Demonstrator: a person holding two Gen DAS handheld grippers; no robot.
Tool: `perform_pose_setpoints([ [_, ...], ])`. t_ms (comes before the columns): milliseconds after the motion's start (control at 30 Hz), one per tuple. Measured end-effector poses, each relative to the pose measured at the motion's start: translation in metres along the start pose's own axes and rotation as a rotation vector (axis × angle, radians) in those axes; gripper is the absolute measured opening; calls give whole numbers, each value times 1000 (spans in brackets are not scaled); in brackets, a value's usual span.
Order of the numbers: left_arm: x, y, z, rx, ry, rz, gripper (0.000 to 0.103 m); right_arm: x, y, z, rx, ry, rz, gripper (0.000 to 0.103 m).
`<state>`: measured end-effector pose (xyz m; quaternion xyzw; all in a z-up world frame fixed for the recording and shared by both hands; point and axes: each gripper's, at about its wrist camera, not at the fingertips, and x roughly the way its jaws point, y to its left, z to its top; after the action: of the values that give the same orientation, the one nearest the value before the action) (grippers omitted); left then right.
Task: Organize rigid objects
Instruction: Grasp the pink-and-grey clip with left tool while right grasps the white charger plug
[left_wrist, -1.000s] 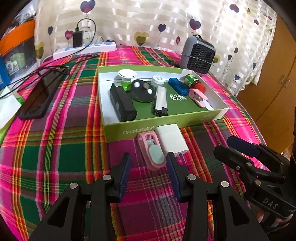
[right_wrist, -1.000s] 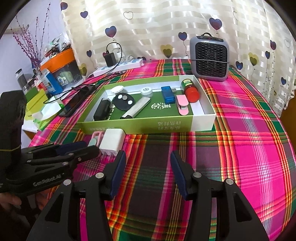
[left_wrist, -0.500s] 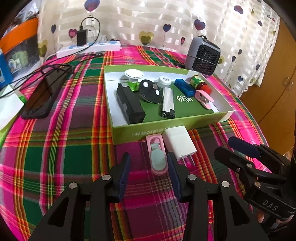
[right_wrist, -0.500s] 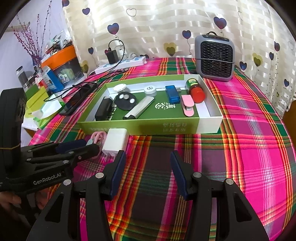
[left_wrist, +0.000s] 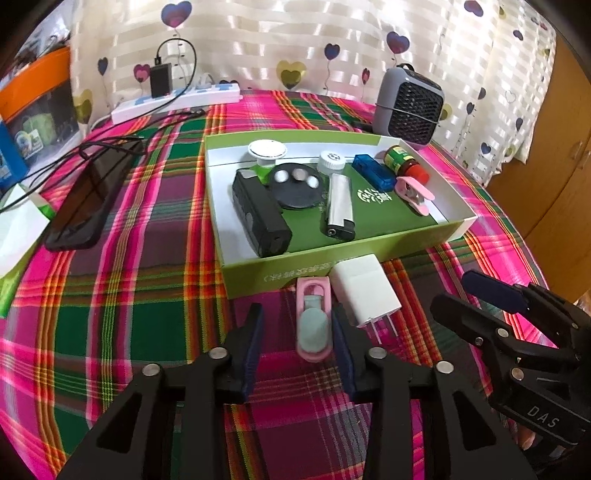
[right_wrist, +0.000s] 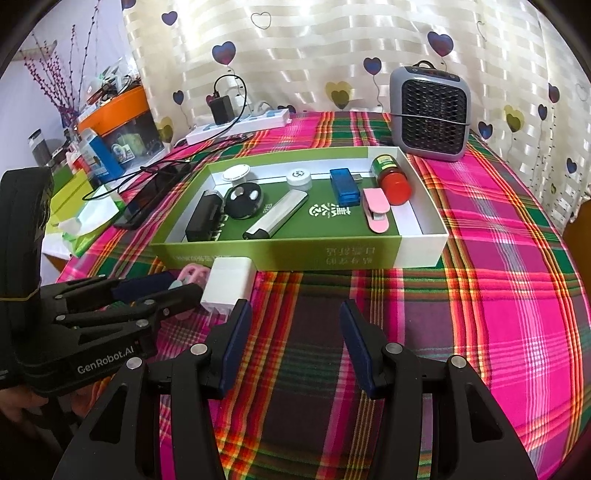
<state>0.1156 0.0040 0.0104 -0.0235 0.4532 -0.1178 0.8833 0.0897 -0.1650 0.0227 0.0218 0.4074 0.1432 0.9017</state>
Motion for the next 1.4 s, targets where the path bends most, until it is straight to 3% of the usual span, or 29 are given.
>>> perform_pose_setpoints([
  [367,-4,3,-4,-1,-2,-12,17,1,3,1,-8,4,0,51],
  [1000,-23,40,-23,-92,-26,24,17,17,37,14,-59,22,55,51],
  [1400,-24,47,-25,-113,-30,6,17,41,51,16,-92,66,33,51],
])
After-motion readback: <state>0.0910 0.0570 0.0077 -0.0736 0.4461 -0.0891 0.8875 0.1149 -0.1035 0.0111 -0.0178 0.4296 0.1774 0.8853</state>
